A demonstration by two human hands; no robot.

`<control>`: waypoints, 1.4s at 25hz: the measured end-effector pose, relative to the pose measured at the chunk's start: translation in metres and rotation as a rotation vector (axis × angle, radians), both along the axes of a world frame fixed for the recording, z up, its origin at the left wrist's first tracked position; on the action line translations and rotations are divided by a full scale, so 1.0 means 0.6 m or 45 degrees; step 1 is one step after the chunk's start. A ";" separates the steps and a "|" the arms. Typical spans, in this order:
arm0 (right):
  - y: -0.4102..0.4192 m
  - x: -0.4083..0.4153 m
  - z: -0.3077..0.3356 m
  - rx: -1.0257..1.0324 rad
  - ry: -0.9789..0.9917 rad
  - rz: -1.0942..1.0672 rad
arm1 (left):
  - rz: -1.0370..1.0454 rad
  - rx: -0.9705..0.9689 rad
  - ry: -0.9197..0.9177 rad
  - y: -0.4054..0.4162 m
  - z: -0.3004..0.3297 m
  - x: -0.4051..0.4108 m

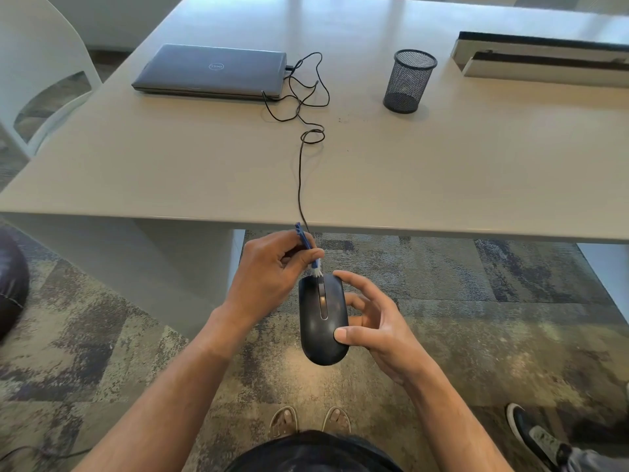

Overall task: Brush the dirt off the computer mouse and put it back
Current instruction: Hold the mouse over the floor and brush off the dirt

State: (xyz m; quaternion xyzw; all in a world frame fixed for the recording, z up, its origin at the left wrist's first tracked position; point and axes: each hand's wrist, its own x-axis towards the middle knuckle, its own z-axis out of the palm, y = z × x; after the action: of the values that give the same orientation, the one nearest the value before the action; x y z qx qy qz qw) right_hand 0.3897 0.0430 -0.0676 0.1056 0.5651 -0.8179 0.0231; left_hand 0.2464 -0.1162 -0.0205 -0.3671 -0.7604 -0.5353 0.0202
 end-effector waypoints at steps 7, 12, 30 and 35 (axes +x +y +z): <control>0.001 0.000 -0.002 0.022 -0.007 -0.031 | -0.157 0.039 -0.347 -0.003 0.011 0.009; -0.001 0.002 -0.003 0.006 0.009 -0.011 | 0.056 -0.101 0.157 -0.004 0.007 0.004; 0.002 -0.001 -0.003 0.043 0.019 -0.060 | -0.025 0.022 -0.208 -0.021 0.027 0.039; 0.002 -0.007 -0.003 0.059 0.010 -0.098 | -0.088 -0.128 -0.122 -0.035 0.022 0.039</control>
State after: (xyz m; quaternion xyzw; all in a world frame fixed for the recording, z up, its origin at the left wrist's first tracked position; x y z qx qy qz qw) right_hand 0.3857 0.0440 -0.0694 0.1247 0.5794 -0.8053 -0.0131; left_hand 0.2697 -0.1373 -0.0072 -0.3675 -0.7733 -0.5139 -0.0533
